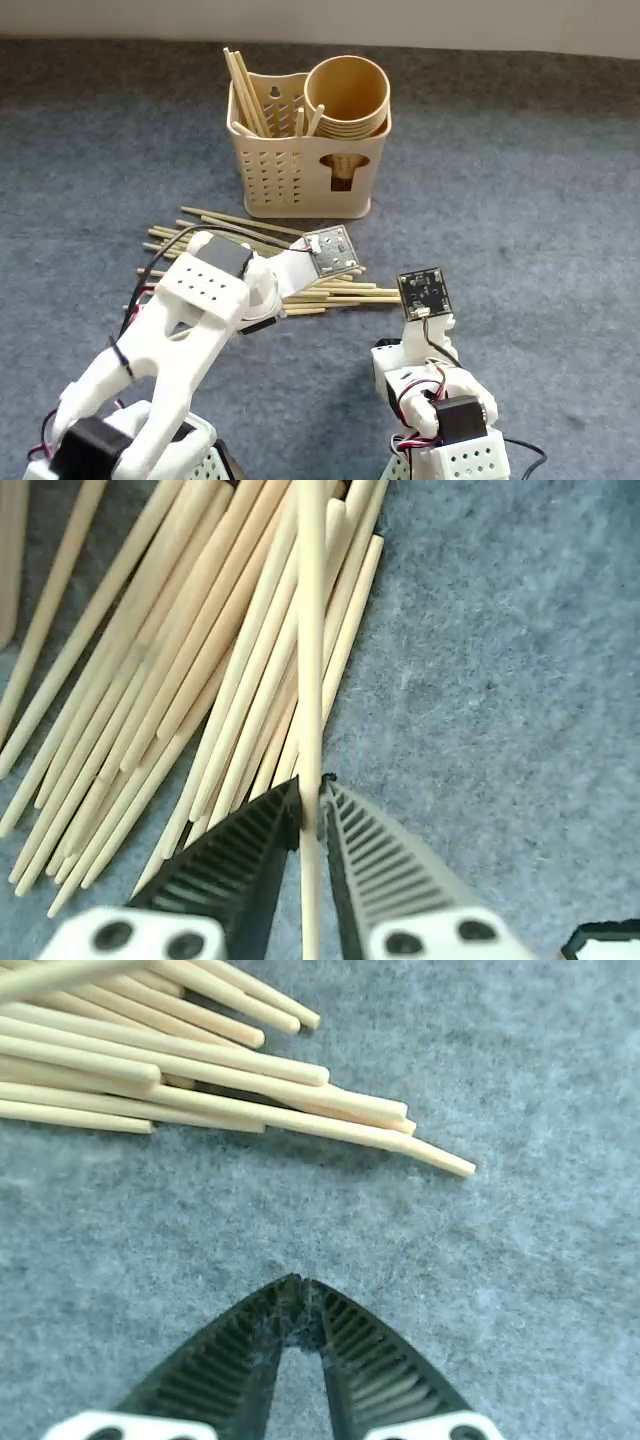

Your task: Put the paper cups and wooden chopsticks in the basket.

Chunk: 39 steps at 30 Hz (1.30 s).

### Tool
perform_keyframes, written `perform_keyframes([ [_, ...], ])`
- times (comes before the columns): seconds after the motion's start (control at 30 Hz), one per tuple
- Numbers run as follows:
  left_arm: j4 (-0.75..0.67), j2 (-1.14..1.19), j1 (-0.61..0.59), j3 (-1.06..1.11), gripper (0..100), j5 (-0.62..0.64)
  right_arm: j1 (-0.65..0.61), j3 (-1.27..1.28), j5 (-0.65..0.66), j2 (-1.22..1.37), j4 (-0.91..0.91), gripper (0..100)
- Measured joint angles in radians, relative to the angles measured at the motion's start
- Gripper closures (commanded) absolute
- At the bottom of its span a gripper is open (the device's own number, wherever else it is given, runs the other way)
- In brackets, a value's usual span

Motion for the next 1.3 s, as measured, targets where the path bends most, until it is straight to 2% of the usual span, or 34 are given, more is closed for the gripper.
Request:
perform_keyframes([
  [0.3, 0.106, -0.186, -0.069, -0.008, 99, 0.003, 0.000, 0.000, 0.000, 0.000, 0.000, 99.1],
  [0.73, 0.129, -0.451, -0.123, -0.021, 99, 0.003, 0.000, 0.000, 0.000, 0.000, 0.000, 99.1],
  [1.0, 0.130, -0.522, -0.127, -0.087, 99, 0.112, 0.000, 0.000, 0.000, 0.000, 0.000, 99.1],
  [1.3, 0.130, -0.522, -0.127, -0.319, 99, 0.275, 0.000, 0.000, 0.000, 0.000, 0.000, 99.1],
])
